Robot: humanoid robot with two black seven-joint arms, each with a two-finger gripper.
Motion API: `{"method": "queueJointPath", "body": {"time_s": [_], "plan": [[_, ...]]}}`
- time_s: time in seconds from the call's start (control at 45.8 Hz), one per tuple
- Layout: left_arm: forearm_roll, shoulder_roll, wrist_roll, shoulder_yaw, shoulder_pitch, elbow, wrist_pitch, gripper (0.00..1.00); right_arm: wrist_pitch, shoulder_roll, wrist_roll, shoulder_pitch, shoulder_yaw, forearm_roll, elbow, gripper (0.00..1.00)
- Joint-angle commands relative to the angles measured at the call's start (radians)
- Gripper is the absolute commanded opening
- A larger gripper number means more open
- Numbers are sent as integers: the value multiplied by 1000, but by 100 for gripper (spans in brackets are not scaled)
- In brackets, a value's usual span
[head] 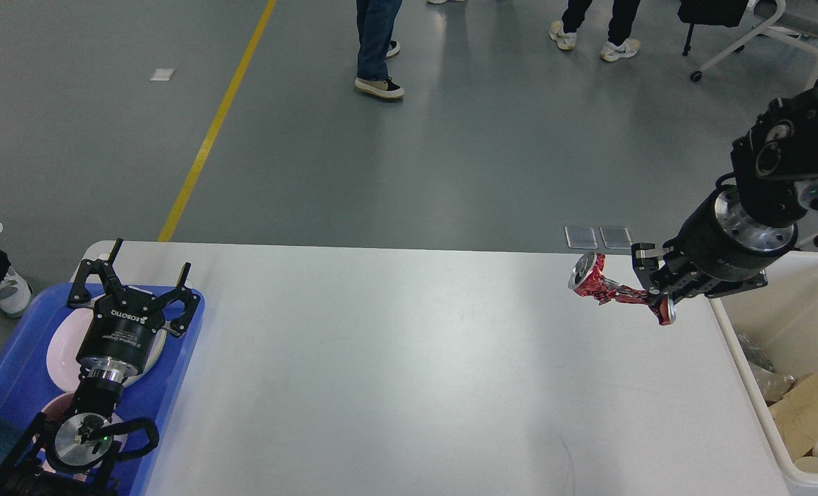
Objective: Tidy desktop
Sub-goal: 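Lift the red wrapper and carry it into the white bin, then release the red wrapper inside the bin with the right gripper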
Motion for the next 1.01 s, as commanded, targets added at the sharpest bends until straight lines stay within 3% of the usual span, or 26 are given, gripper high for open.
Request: {"method": "queueJointPath", "body": {"time_s": [0.0,0.175,0.328,0.481,0.59,0.787,0.983], "plan": [[0,0,-1,0,0,0,1,96,-11,-83,0,-12,-23,-2,-19,0],[0,2,-1,0,0,0,1,96,-24,-212,0,-70,-81,-5,-126,0],[0,2,-1,0,0,0,1,96,-24,-304,2,-186,-96,-10,-318,0],[0,0,-1,0,0,0,1,96,-33,-370,9,-390,-57,-12,-582,0],[0,2,-1,0,0,0,1,96,-83,-405,9,-631,80,2,-780,0],[-2,2,-1,0,0,0,1,96,-235,-361,8,-1178,459,4,-1162,0],[0,2,-1,0,0,0,1,96,-384,-119,8,-1556,623,5,-1533,0]]}}
